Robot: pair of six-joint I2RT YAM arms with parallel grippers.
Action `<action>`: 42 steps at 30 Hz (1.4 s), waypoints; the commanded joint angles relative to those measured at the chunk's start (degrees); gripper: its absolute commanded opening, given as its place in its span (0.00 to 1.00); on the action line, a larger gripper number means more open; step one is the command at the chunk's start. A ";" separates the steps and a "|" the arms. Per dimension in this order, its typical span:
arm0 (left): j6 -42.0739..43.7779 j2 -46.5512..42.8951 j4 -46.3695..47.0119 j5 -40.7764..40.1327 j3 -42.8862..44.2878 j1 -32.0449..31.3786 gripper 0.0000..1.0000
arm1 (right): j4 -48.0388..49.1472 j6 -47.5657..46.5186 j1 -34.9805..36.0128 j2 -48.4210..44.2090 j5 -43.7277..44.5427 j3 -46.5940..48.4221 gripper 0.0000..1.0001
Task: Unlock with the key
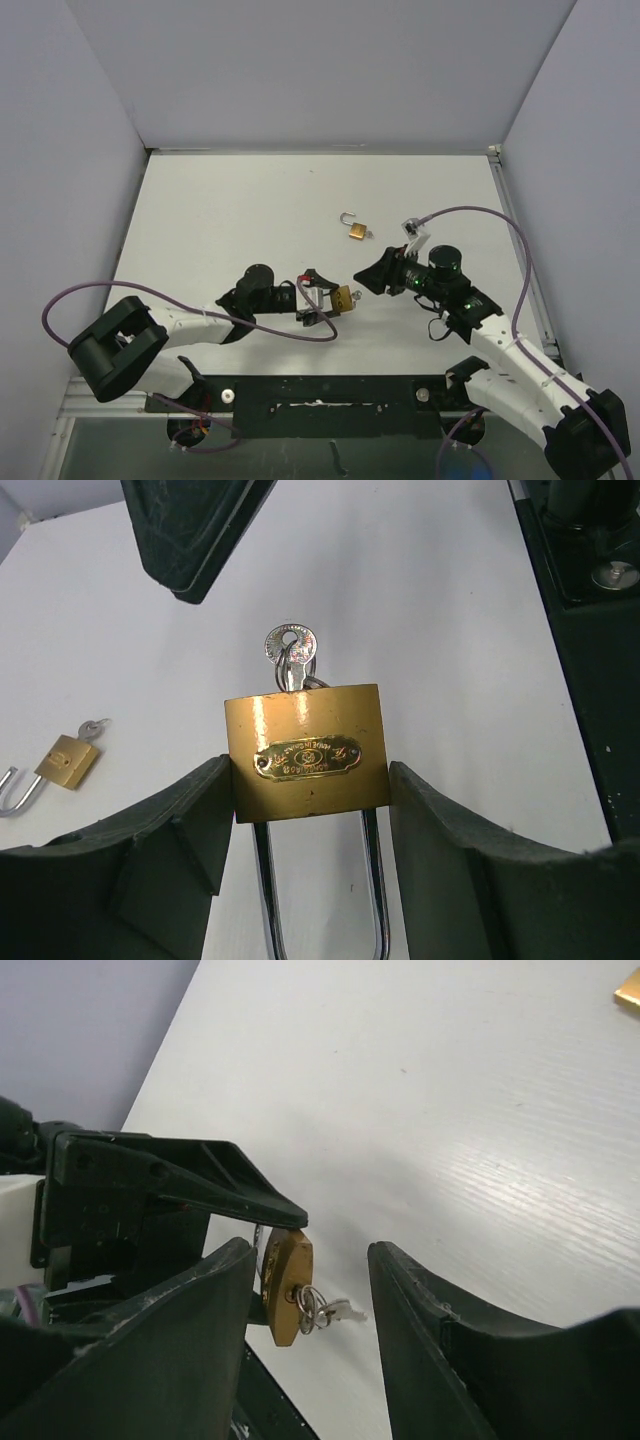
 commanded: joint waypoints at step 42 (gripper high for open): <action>-0.81 4.15 -18.63 -11.99 18.85 -4.03 0.00 | -25.89 -6.48 17.49 16.02 42.48 16.24 0.52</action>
